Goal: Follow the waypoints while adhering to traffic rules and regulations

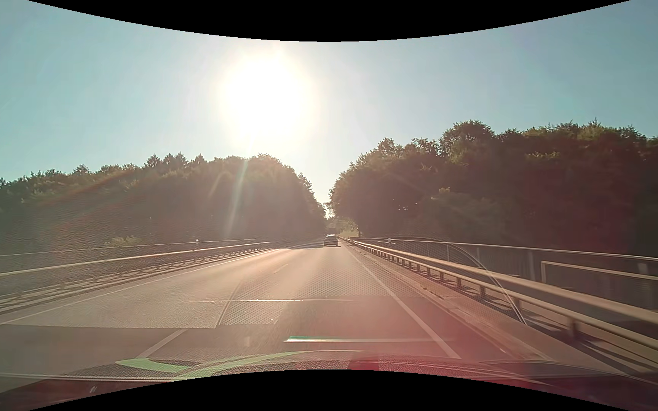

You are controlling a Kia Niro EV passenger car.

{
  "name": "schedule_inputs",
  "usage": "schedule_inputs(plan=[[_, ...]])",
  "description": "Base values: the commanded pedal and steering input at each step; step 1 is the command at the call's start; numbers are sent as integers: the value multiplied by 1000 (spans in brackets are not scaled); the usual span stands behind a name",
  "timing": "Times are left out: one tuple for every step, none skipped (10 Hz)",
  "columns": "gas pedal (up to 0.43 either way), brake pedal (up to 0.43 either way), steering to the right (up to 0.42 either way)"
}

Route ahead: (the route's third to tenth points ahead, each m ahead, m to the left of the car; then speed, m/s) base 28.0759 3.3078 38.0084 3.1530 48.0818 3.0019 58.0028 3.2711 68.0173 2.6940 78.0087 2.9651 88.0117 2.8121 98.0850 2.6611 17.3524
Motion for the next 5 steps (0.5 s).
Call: schedule_inputs(plan=[[331, 0, -2], [331, 0, -2], [331, 0, -3], [331, 0, -3], [331, 0, -3]])
